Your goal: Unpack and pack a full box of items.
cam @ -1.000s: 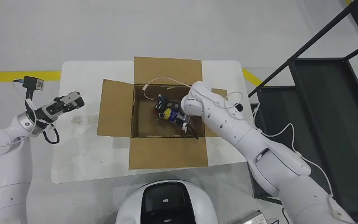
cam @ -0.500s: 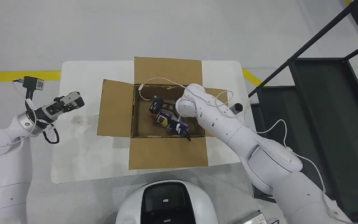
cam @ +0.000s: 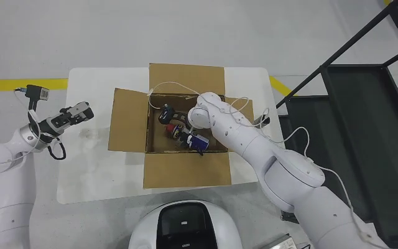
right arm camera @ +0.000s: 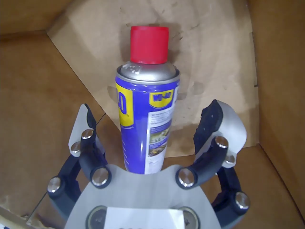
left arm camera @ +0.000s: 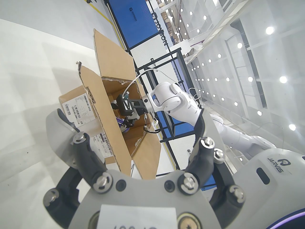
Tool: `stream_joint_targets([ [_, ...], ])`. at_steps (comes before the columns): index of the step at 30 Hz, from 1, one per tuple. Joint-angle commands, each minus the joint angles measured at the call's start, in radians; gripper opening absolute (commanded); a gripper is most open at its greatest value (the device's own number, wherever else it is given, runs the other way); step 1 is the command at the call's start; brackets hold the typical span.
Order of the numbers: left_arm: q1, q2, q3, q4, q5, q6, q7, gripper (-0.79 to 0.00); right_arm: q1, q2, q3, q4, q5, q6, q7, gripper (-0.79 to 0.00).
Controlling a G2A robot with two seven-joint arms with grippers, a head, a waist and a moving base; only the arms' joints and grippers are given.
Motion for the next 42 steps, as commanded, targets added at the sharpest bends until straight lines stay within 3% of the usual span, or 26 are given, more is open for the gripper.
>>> stream_joint_targets([
  [1, 0.000, 0.000, 0.000, 0.000, 0.000, 0.000, 0.000, 0.000, 0.008, -0.014, -0.008, 0.029, 0.002, -0.003, -0.007, -0.105],
  [2, 0.000, 0.000, 0.000, 0.000, 0.000, 0.000, 0.000, 0.000, 0.011, -0.020, -0.012, 0.042, 0.001, -0.006, -0.008, -0.354],
  [3, 0.000, 0.000, 0.000, 0.000, 0.000, 0.000, 0.000, 0.000, 0.015, -0.026, -0.015, 0.056, 0.000, -0.005, -0.009, -0.514],
  [4, 0.000, 0.000, 0.000, 0.000, 0.000, 0.000, 0.000, 0.000, 0.019, -0.031, -0.018, 0.068, -0.003, -0.002, -0.008, -0.776],
  [17, 0.000, 0.000, 0.000, 0.000, 0.000, 0.000, 0.000, 0.000, 0.056, -0.067, -0.019, 0.157, -0.006, -0.051, -0.042, -0.785],
  [25, 0.000, 0.000, 0.000, 0.000, 0.000, 0.000, 0.000, 0.000, 0.072, -0.039, 0.018, 0.133, -0.004, -0.141, -0.085, -0.785],
  [33, 0.000, 0.000, 0.000, 0.000, 0.000, 0.000, 0.000, 0.000, 0.043, 0.041, 0.100, -0.028, -0.028, -0.209, -0.132, -0.785],
  [42, 0.000, 0.000, 0.000, 0.000, 0.000, 0.000, 0.000, 0.000, -0.145, 0.201, 0.328, -0.399, -0.065, -0.293, -0.117, -0.785],
])
